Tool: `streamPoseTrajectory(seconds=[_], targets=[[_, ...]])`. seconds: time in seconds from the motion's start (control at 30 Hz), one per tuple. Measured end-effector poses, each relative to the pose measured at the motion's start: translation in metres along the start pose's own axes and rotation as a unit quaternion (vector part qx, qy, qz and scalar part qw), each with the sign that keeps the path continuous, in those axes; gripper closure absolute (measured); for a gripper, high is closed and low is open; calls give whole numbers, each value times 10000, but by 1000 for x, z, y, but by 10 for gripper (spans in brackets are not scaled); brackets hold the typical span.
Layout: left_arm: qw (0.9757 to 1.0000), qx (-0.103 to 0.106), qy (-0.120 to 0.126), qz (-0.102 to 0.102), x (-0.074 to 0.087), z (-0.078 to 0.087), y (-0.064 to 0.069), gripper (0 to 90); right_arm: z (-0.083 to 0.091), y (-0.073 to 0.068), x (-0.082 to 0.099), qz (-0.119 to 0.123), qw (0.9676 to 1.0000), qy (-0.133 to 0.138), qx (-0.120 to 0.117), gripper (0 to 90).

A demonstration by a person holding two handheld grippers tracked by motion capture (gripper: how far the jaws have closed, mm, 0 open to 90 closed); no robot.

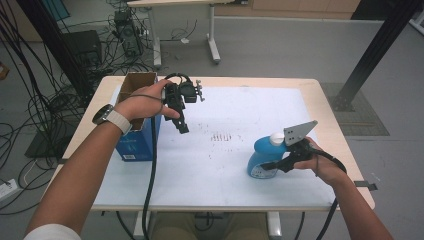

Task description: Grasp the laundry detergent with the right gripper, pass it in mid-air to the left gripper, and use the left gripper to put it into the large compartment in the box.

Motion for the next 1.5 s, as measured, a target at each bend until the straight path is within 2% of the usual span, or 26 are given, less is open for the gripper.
streamPoseTrajectory(seconds=[1.5], targets=[[10000,-15,7,18,0,1,1,101,0,-1,0,-10,10000,-10,88,426]])
Point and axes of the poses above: each handheld gripper's, and its own axes: z roughly backward along the jaws, x roughly out of its underside, y roughly to its right, the point moved 1 cm from there along -z, roughly forward along the jaws, and after that the axes turned 14 degrees about x, right-handed, at the moved point
